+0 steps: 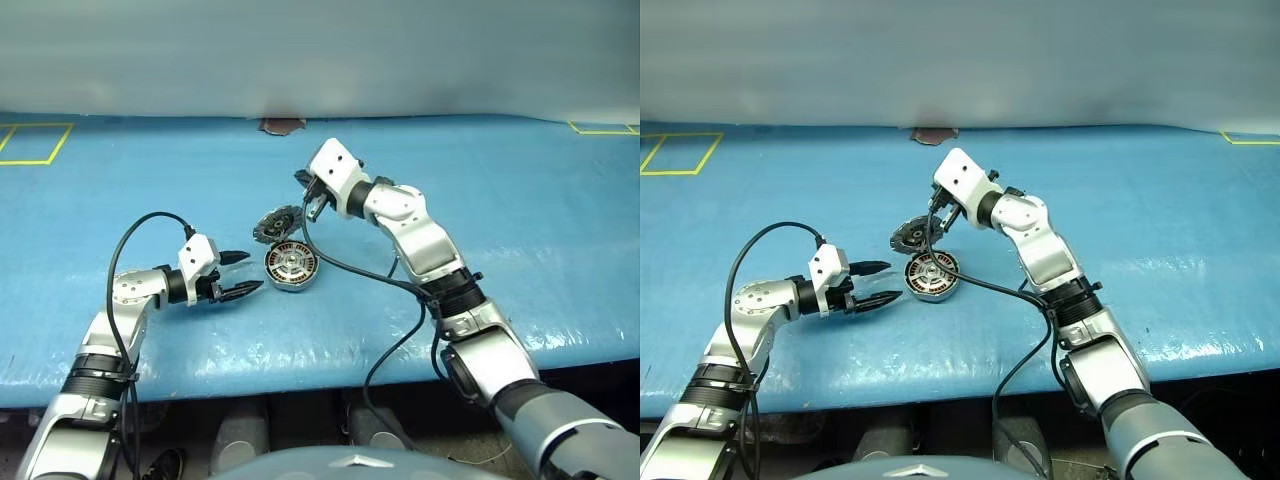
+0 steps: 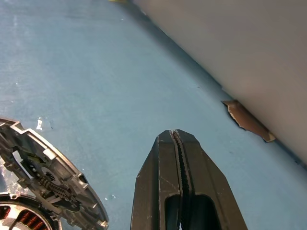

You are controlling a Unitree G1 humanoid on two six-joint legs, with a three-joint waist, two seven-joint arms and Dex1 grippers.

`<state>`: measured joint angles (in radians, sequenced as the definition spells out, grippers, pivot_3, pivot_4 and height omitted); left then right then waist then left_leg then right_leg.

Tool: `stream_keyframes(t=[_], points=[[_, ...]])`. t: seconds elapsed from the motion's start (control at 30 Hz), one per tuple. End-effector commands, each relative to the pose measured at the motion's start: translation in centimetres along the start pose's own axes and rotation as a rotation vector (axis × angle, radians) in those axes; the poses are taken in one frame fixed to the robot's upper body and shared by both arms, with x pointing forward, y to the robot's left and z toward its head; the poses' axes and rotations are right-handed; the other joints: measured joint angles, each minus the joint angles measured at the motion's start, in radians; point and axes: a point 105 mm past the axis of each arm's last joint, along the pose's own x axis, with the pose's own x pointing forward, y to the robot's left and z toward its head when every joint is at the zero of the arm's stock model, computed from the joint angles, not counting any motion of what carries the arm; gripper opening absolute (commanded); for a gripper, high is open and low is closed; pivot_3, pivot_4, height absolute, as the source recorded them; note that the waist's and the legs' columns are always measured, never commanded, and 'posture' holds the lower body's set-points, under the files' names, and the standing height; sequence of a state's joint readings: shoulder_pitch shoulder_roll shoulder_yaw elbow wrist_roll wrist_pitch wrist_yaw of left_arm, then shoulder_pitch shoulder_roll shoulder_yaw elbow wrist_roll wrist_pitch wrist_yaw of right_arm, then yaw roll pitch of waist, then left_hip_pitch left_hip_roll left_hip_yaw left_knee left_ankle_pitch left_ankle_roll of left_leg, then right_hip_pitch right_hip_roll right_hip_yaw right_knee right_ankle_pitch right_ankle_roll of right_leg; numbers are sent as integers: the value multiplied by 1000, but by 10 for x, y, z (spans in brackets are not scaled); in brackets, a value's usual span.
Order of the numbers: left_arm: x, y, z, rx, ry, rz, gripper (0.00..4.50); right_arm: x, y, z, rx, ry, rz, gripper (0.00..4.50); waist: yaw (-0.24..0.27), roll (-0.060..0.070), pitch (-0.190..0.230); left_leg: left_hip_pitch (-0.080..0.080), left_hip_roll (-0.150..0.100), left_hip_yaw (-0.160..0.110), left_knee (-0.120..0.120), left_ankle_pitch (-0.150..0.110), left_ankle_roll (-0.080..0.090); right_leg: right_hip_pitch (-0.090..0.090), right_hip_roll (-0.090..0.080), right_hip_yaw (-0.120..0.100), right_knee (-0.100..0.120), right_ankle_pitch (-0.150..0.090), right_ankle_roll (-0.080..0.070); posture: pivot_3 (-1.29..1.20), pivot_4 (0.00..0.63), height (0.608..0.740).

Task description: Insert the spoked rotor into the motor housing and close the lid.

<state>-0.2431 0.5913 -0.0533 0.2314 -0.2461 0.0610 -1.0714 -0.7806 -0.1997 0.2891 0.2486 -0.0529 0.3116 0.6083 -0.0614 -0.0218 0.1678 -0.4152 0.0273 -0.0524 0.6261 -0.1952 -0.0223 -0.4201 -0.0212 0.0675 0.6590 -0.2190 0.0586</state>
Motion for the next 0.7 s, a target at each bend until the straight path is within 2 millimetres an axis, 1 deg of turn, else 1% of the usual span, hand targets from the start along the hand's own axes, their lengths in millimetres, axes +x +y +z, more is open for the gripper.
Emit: stream_keyframes(t=[0.03, 0.13, 0.43, 0.6, 0.7], points=[[-4, 3, 10, 34, -27, 14, 3508, 6, 8, 21, -44, -58, 63, 39, -1, 0, 0, 0, 0, 0, 0, 0, 0, 0, 0, 0, 0, 0, 0, 0, 150, 740], [-4, 2, 10, 32, -27, 15, 3508, 7, 21, 19, -61, -45, 130, 39, -2, 0, 0, 0, 0, 0, 0, 0, 0, 0, 0, 0, 0, 0, 0, 0, 150, 740], [-7, 7, 10, 31, -23, 26, 3508, -5, 43, 17, -89, -35, 211, 39, -1, 0, 0, 0, 0, 0, 0, 0, 0, -1, 0, 0, 1, 0, 0, 0, 150, 740], [-13, 13, 10, 34, -9, 45, 3508, -15, 59, 7, -88, -12, 254, 39, -2, 0, 0, 0, 0, 0, 0, 0, 0, 0, 0, 0, 1, 0, 0, 0, 150, 740], [-16, 17, 11, 40, -5, 54, 3508, -19, 68, 0, -64, 2, 260, 39, -1, 0, 0, 0, 0, 0, 0, 0, 0, -1, 0, 0, 1, -2, -3, 0, 150, 740]])
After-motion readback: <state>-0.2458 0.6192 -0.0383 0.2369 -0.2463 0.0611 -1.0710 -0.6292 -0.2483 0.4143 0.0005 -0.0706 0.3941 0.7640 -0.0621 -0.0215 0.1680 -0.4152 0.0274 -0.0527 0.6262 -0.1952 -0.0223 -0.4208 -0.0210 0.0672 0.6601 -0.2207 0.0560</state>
